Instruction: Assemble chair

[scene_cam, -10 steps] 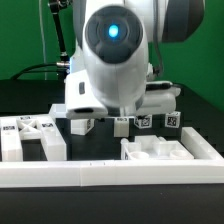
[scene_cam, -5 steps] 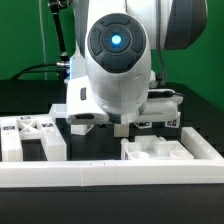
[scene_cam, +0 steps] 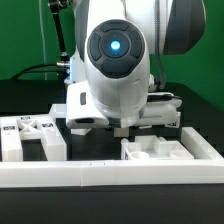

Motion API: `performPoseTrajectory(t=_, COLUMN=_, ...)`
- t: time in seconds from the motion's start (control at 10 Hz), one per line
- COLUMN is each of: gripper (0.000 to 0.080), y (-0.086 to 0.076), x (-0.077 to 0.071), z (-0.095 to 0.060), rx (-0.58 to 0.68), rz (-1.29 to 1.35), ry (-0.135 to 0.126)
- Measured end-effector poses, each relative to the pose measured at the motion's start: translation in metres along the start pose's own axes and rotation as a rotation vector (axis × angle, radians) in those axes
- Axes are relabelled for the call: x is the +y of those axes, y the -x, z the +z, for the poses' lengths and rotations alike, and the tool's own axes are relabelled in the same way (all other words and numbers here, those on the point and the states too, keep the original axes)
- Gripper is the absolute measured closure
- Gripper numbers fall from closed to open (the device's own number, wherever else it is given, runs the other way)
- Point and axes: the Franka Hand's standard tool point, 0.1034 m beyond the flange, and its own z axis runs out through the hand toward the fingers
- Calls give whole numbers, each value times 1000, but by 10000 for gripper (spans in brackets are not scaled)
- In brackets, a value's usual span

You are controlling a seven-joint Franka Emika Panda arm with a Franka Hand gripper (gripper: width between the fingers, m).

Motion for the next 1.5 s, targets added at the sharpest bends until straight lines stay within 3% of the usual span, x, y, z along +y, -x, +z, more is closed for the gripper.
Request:
performPoseTrajectory(t=0.1, gripper=513, y=0, x=0, z=0, rx=0, rz=-1, ry=0)
performPoseTrajectory(t=0.5, gripper=513, y=1, x=-1, z=-5, rx=3, rz=-28, ry=-2)
performPoseTrajectory(t=0.6, gripper=513, y=5, x=-3, z=-14, rx=-4, rz=-33, ry=-3)
performPoseTrajectory(t=0.9, gripper=512, y=18, x=-13, z=-65, rx=18, rz=-59, ry=-20)
performPoseTrajectory(t=1.0, gripper=511, y=18, x=-14, z=-74, rx=33, rz=-59, ry=-20)
performPoseTrajectory(t=1.3, gripper=511, y=9, x=-14, z=-73, rx=74, rz=-60, ry=-18)
performPoseTrajectory(t=1.4, gripper=511, y=3, x=-15, z=-78, rx=123, rz=-62, ry=-16)
performPoseTrajectory(t=1.5, gripper=511, y=-2, x=-19, z=-96, rx=228, rz=-82, ry=-9)
